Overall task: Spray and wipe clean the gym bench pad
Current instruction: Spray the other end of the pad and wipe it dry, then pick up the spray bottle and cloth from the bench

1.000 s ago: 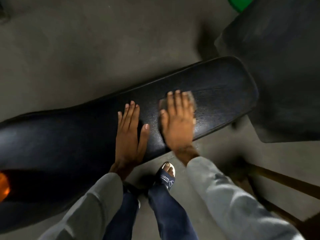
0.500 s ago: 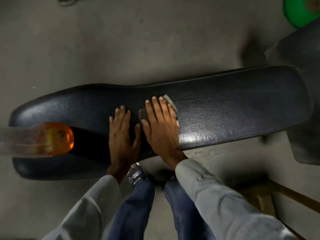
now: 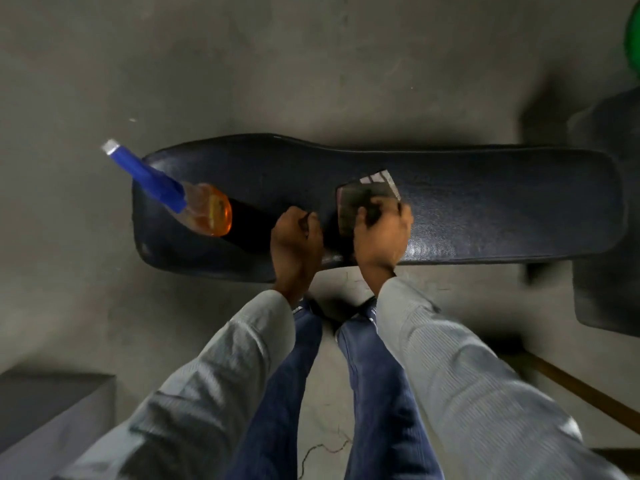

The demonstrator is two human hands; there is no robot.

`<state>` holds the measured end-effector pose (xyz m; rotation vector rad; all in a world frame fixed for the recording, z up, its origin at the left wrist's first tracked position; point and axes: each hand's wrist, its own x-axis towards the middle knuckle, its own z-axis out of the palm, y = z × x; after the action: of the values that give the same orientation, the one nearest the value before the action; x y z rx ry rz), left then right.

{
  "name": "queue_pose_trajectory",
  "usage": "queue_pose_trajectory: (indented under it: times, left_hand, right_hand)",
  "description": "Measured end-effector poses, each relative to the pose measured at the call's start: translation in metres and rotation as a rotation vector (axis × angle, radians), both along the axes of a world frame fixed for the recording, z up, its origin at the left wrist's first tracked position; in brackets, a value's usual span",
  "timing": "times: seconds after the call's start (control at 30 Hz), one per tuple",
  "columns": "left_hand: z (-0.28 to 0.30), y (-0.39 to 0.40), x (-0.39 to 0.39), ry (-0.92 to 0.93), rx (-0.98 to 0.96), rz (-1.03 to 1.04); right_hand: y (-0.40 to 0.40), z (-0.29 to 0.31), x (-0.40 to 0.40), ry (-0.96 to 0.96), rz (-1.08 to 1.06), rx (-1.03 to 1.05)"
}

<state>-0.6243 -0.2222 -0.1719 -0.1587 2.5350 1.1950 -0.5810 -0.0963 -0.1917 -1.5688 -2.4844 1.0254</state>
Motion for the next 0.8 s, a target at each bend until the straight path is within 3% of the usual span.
queue_pose_trajectory:
  times: [0.07, 0.17, 0.23, 0.4, 0.5, 0.6, 0.67, 0.8]
  left_hand:
    - [0.011, -0.018, 0.003, -0.093, -0.022, 0.065]
    - [0.023, -0.048, 0.013, -0.179, -0.081, 0.096]
    - [0.028, -0.065, 0.016, -0.187, -0.100, 0.162]
    - [0.044, -0.094, 0.008, -0.157, -0.147, 0.317]
    - [0.061, -0.097, -0.003, -0.117, -0.128, 0.375]
    - [0.079, -0.095, -0.020, -0.091, -0.170, 0.420]
    - [0.086, -0.097, -0.031, -0.049, -0.185, 0.425]
    - [0.087, -0.106, -0.050, 0.044, -0.254, 0.310]
  right_hand:
    - [-0.003, 0.004, 0.001, -0.056, -0.162, -0.114]
    - [-0.011, 0.004, 0.000, -0.194, -0.139, -0.165]
    - [-0.015, 0.002, -0.007, -0.215, -0.164, -0.198]
    - [-0.010, -0.002, -0.029, -0.248, -0.533, -0.454]
    - [-0.010, 0.000, -0.024, -0.225, -0.532, -0.612]
    - [-0.009, -0.001, -0.011, -0.082, -0.607, -0.653]
    - [-0.010, -0.003, -0.007, -0.096, -0.717, -0.649]
    - [-0.012, 0.005, -0.016, -0.202, -0.613, -0.516]
